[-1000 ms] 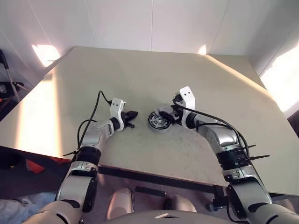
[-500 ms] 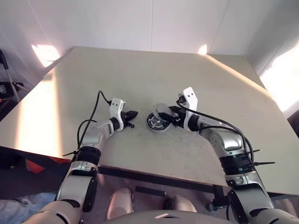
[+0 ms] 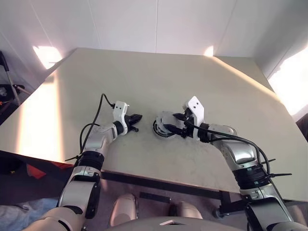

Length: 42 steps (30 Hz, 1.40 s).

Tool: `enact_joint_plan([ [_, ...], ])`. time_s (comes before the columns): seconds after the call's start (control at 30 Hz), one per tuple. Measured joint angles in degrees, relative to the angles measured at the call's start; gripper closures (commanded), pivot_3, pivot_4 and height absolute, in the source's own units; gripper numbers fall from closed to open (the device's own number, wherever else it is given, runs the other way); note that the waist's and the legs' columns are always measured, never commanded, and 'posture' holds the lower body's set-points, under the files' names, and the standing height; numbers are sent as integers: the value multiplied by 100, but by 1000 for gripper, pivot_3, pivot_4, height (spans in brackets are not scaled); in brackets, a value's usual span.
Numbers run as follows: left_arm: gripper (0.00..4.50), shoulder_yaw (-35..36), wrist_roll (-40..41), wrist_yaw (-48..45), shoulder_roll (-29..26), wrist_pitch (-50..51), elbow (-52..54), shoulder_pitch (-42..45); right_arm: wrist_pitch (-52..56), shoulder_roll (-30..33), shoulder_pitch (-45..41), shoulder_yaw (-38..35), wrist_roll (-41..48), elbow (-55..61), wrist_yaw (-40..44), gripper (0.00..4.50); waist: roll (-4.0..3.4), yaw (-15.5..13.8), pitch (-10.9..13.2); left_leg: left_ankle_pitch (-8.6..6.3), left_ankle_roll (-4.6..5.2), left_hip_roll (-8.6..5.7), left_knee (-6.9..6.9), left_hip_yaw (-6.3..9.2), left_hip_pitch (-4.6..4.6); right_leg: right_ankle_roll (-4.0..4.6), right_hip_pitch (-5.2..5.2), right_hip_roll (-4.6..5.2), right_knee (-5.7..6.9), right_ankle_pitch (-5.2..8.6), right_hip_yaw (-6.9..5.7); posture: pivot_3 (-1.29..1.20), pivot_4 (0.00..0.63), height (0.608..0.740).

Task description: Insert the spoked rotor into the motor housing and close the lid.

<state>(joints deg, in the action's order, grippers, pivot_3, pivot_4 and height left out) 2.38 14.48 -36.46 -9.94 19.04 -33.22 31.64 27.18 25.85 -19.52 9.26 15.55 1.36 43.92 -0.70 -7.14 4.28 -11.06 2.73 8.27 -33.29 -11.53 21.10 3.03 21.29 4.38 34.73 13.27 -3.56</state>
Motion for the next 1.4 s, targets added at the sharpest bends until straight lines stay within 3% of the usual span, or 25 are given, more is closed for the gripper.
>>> enact_joint_plan([
  [1.4,3987,0,-2,77,-18,-1,-9,-24,-127,49,-230,402,-629,-244,317,1422,18,14,-16,-2,3,1,-6,0,-20,0,-18,0,1,0,0,0,0,740],
])
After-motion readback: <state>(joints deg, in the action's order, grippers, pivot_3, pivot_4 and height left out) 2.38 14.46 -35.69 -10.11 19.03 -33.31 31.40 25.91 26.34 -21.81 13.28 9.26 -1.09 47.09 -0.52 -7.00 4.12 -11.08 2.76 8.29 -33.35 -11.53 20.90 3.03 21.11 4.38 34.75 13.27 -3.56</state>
